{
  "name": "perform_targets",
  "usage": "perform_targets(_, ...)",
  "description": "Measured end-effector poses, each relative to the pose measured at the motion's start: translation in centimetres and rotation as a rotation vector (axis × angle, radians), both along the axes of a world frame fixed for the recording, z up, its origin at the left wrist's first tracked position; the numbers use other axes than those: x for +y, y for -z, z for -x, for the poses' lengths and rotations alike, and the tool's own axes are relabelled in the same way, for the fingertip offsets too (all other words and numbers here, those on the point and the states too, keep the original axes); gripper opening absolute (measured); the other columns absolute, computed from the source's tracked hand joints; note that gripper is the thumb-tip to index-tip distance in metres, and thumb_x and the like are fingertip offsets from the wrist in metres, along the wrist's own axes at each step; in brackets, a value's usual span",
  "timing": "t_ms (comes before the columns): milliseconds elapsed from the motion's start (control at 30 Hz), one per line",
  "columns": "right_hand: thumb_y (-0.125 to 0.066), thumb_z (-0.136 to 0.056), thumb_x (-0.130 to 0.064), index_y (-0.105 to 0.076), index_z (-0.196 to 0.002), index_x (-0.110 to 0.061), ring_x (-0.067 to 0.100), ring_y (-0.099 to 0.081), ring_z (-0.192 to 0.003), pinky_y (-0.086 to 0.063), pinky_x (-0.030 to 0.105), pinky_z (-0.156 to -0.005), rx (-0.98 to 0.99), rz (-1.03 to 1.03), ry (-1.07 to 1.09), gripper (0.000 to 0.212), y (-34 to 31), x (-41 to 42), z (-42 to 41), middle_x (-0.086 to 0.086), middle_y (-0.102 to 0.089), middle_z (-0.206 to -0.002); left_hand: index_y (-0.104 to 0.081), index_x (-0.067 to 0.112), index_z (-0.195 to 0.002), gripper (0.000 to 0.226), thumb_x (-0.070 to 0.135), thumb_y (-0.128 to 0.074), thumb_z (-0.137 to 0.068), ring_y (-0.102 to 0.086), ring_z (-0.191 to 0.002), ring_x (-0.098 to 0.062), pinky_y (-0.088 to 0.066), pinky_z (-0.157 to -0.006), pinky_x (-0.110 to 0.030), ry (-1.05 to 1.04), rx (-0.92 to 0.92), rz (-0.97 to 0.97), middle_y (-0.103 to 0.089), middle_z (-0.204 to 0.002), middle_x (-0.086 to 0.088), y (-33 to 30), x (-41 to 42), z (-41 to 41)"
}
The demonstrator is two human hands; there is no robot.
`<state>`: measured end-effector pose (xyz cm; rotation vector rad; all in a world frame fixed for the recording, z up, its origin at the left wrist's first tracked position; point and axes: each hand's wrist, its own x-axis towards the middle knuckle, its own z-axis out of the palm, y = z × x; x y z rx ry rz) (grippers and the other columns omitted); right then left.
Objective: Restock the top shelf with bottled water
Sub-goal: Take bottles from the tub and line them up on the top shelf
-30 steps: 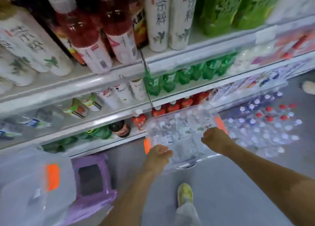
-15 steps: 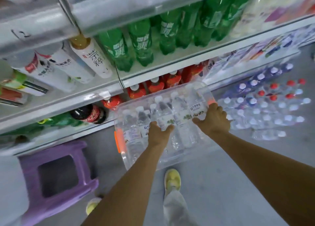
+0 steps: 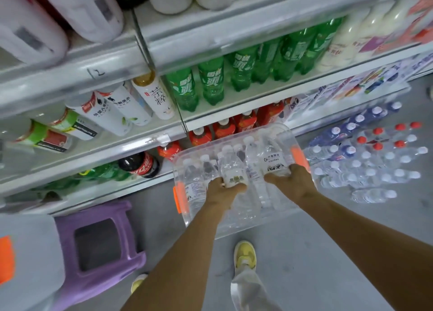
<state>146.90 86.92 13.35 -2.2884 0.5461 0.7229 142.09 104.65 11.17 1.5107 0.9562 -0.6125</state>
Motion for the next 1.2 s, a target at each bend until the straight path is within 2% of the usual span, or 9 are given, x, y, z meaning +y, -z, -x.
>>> perform_targets(233, -0.082, -0.073, -0.029, -0.067, -0.098, -0.013, 0.019, -0.068, -0.081, -0.054, 0.031, -0.069, -0.078, -0.279, 0.027, 0.033, -8.4, 5.8, 3.9, 0.004, -0.073, -0.094, -0.069, 0.022, -0.104, 0.026, 0.011, -0.075, -0.082, -0.071, -0.093, -0.023, -0.058, -0.088, -0.046, -0.141, -0.184, 0.163, -0.076, -0.096, -0.003, -9.1, 6.5, 5.5)
perform_targets(433, -0.08, -0.078, -0.023, -0.063, -0.105, -0.014, 0.013, -0.067, -0.087, -0.047, 0.021, -0.066, -0.172, -0.517, 0.003, 0.033, -17.4, 12.9, 8.7, 0.001, -0.071, -0.1, -0.066, 0.017, -0.113, 0.035, 0.004, -0.069, -0.081, -0.071, -0.085, -0.021, -0.056, -0.07, -0.032, -0.176, -0.418, 0.199, -0.076, -0.099, -0.007, -17.9, 13.5, 10.3)
perform_targets(600, -0.081, -0.079, -0.024, -0.067, -0.089, -0.022, 0.001, -0.066, -0.064, -0.044, 0.009, -0.05, -0.328, -0.638, -0.109, 0.017, -24.6, 19.2, 12.6, -0.012, -0.071, -0.079, -0.067, 0.01, -0.112, 0.047, 0.011, -0.069, -0.065, -0.07, -0.087, -0.024, -0.056, -0.073, -0.035, -0.203, -0.605, 0.232, -0.075, -0.097, -0.009, -26.0, 18.9, 13.6)
perform_targets(667, -0.082, -0.078, -0.025, -0.067, -0.095, -0.019, -0.001, -0.068, -0.067, -0.046, 0.009, -0.051, -0.363, -0.694, -0.152, 0.023, -27.3, 21.6, 13.8, -0.009, -0.073, -0.081, -0.063, 0.009, -0.109, 0.043, 0.007, -0.069, -0.066, -0.067, -0.088, -0.027, -0.057, -0.07, -0.034, -0.213, -0.676, 0.222, -0.073, -0.091, -0.008, -28.8, 21.0, 14.8)
perform_targets(733, -0.083, -0.077, -0.025, -0.067, -0.104, -0.014, 0.003, -0.071, -0.074, -0.052, 0.014, -0.056, -0.392, -0.737, -0.183, 0.033, -29.9, 24.1, 14.7, -0.005, -0.075, -0.088, -0.059, 0.014, -0.107, 0.037, 0.002, -0.076, -0.075, -0.07, -0.079, -0.015, -0.057, -0.062, -0.028, -0.203, -0.745, 0.175, -0.074, -0.081, 0.003, -31.9, 22.9, 16.0)
perform_targets(833, -0.083, -0.076, -0.028, -0.066, -0.101, -0.021, 0.001, -0.069, -0.071, -0.05, 0.013, -0.056, -0.472, -0.733, -0.243, 0.031, -33.8, 27.8, 15.8, -0.011, -0.073, -0.086, -0.059, 0.018, -0.117, 0.058, 0.018, -0.09, -0.067, -0.074, -0.091, -0.018, -0.06, -0.08, -0.038, -0.177, -0.825, 0.081, -0.077, -0.096, 0.004, -36.1, 25.8, 17.7)
perform_targets(967, -0.083, -0.076, -0.032, -0.065, -0.103, -0.022, 0.0, -0.068, -0.073, -0.048, 0.012, -0.058, -0.601, -0.744, -0.315, 0.034, -38.9, 32.3, 17.3, -0.009, -0.073, -0.089, -0.062, 0.021, -0.116, 0.079, 0.039, -0.096, -0.047, -0.072, -0.099, -0.019, -0.056, -0.091, -0.042, -0.162, -0.922, -0.037, -0.076, -0.102, 0.003, -41.1, 30.2, 19.9)
perform_targets(1067, -0.082, -0.077, -0.024, -0.065, -0.098, -0.021, -0.008, -0.066, -0.063, -0.044, 0.006, -0.052, -0.675, -0.812, -0.383, 0.027, -42.3, 35.5, 18.3, -0.01, -0.072, -0.082, -0.061, 0.019, -0.121, 0.068, 0.032, -0.092, -0.061, -0.072, -0.1, -0.019, -0.056, -0.091, -0.042, -0.147, -1.0, -0.081, -0.076, -0.106, 0.001, -44.4, 33.5, 21.4)
perform_targets(1200, -0.086, -0.071, -0.025, -0.069, -0.101, -0.016, -0.001, -0.07, -0.073, -0.051, 0.012, -0.06, -0.765, -0.862, -0.395, 0.035, -46.1, 39.4, 18.9, -0.009, -0.075, -0.082, -0.063, 0.013, -0.119, 0.051, 0.016, -0.083, -0.072, -0.073, -0.095, -0.021, -0.058, -0.077, -0.03, -0.126, -1.094, -0.138, -0.076, -0.105, -0.004, -48.9, 37.3, 22.4)
